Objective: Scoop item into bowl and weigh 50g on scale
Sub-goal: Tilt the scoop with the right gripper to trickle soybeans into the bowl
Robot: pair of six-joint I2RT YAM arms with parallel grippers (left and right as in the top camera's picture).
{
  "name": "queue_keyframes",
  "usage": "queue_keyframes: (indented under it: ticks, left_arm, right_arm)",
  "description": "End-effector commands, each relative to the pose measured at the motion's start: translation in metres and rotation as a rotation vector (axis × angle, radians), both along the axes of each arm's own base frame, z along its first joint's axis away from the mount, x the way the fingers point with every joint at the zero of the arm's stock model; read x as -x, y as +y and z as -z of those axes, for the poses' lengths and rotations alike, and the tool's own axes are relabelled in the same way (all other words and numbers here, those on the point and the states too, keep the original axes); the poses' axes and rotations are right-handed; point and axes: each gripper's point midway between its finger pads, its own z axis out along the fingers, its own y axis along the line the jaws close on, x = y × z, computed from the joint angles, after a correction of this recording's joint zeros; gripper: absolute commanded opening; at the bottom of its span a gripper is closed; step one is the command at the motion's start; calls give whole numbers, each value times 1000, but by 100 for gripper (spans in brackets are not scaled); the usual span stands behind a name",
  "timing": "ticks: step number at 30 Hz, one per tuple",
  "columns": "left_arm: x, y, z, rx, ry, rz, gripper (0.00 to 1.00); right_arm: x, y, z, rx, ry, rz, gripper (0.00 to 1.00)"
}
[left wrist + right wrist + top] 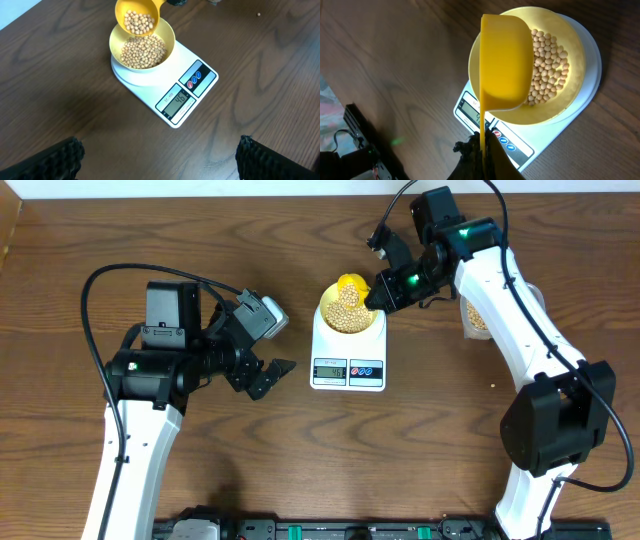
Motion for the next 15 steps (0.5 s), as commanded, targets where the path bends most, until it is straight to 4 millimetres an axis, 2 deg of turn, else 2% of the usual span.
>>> queue_keyframes:
  ticks: [1, 15]
  left_arm:
    - [-2, 0, -6, 14, -7, -8, 99]
    - [-2, 0, -6, 14, -7, -8, 99]
  right_arm:
    - [-3, 3, -20, -31, -52, -17, 1]
    - [-7, -4, -7, 110, -119, -31, 1]
